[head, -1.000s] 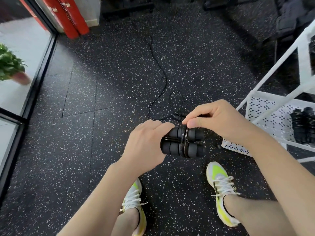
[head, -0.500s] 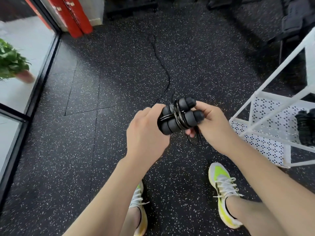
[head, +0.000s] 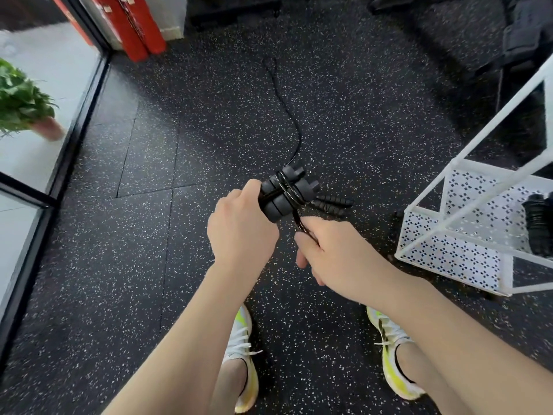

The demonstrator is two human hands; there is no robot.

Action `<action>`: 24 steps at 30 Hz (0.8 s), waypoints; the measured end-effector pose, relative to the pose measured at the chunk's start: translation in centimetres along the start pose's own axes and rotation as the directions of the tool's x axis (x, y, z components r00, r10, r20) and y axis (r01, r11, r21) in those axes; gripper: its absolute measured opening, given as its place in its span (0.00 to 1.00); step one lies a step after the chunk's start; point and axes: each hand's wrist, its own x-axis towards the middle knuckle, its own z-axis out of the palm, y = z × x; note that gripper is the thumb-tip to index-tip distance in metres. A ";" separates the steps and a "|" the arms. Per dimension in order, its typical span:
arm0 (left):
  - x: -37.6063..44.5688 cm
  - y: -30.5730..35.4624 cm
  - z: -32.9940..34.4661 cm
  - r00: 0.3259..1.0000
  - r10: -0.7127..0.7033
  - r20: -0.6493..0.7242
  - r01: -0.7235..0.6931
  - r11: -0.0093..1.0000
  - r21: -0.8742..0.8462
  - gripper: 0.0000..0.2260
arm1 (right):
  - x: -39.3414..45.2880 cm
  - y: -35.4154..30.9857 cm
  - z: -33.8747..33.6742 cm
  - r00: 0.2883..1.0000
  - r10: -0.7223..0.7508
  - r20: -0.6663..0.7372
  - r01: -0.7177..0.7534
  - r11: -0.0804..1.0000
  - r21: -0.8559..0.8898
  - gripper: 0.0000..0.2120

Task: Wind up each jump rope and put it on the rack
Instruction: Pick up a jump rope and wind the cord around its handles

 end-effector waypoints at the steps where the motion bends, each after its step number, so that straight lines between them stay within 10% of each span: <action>1: 0.0 -0.1 0.1 1.000 0.001 0.008 -0.001 1.000 0.007 0.12 | -0.2 -0.2 0.0 1.000 0.004 -0.002 -0.004 1.000 -0.022 0.13; 24: -1.9 0.4 1.5 0.866 0.461 0.194 -0.492 0.856 0.162 0.15 | 0.7 1.0 -5.1 0.965 -0.174 -0.197 0.129 0.967 -0.219 0.05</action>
